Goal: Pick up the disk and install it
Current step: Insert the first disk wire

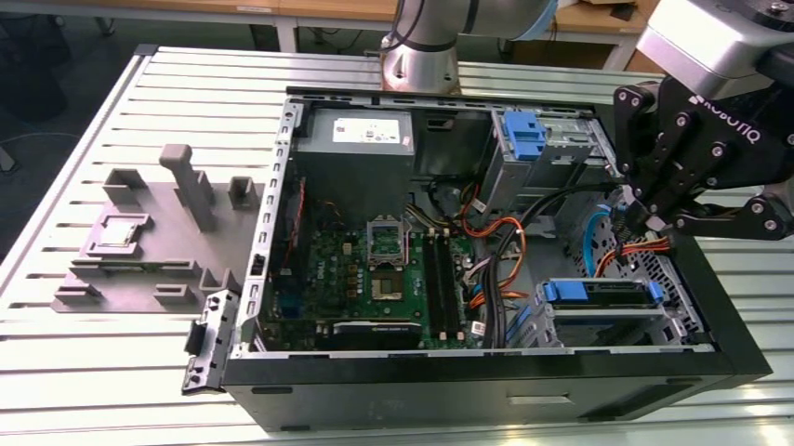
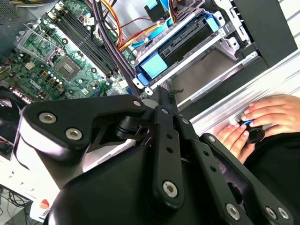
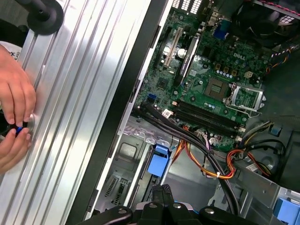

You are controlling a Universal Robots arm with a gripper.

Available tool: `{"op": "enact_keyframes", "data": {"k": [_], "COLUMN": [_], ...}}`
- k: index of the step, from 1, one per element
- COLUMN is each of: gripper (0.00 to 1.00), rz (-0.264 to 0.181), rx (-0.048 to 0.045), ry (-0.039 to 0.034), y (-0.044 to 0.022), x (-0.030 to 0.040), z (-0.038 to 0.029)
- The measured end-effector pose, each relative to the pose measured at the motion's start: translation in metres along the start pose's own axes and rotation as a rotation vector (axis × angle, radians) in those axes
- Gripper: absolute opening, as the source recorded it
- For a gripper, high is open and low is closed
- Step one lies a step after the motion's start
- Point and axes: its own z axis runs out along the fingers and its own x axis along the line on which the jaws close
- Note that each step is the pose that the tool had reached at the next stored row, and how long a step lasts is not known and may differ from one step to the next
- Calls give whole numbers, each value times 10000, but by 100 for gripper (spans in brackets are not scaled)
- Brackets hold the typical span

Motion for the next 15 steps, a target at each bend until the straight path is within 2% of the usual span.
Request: {"op": "enact_keyframes", "data": {"k": [8, 15], "gripper": [10, 10], "rz": [-142, -890], "rx": [1, -10], "ry": [-8, -7], "y": [0, -1], "x": [0, 1], "z": [0, 1]}}
